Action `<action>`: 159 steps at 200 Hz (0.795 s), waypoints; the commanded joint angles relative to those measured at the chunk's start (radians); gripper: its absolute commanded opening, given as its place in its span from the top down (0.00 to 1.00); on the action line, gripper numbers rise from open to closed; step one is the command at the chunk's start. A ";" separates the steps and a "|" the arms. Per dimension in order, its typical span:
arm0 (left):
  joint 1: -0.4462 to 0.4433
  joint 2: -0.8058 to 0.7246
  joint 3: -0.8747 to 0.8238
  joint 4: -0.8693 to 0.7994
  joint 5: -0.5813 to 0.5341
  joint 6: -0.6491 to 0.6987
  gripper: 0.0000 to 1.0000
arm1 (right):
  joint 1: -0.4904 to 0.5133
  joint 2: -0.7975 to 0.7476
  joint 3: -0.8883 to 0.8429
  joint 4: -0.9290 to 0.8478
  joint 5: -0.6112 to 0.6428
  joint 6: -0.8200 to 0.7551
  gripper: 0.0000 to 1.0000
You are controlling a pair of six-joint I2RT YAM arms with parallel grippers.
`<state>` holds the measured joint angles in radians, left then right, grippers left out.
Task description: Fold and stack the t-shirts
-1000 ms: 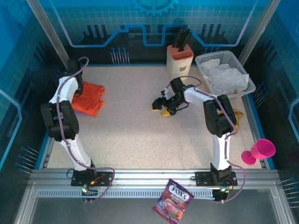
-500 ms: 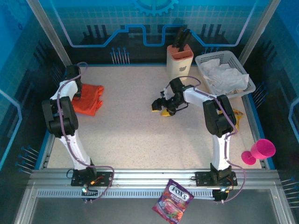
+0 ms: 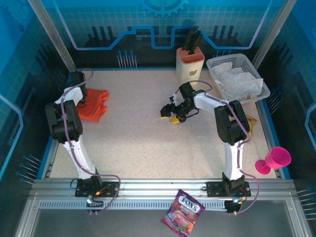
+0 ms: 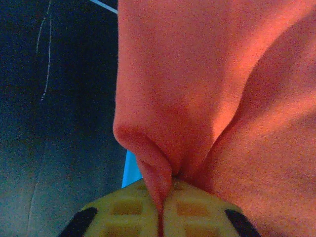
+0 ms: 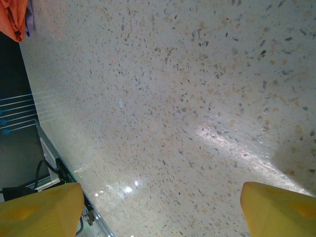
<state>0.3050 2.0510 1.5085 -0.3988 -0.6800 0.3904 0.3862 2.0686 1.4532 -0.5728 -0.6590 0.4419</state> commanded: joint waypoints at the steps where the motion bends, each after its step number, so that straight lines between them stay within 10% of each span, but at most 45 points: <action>1: 0.019 0.003 -0.012 0.031 -0.047 -0.039 0.67 | 0.014 0.002 0.008 -0.035 -0.005 -0.025 0.16; 36: 0.026 -0.011 -0.004 0.001 -0.029 -0.094 0.30 | 0.014 -0.003 0.009 -0.038 -0.003 -0.027 0.16; 159: 0.034 -0.363 -0.015 -0.198 0.417 -0.445 0.15 | 0.008 -0.086 0.053 -0.067 0.074 -0.043 0.11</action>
<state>0.3309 1.8313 1.5166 -0.5655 -0.4164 0.0429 0.3878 2.0548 1.4673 -0.6102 -0.6182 0.4236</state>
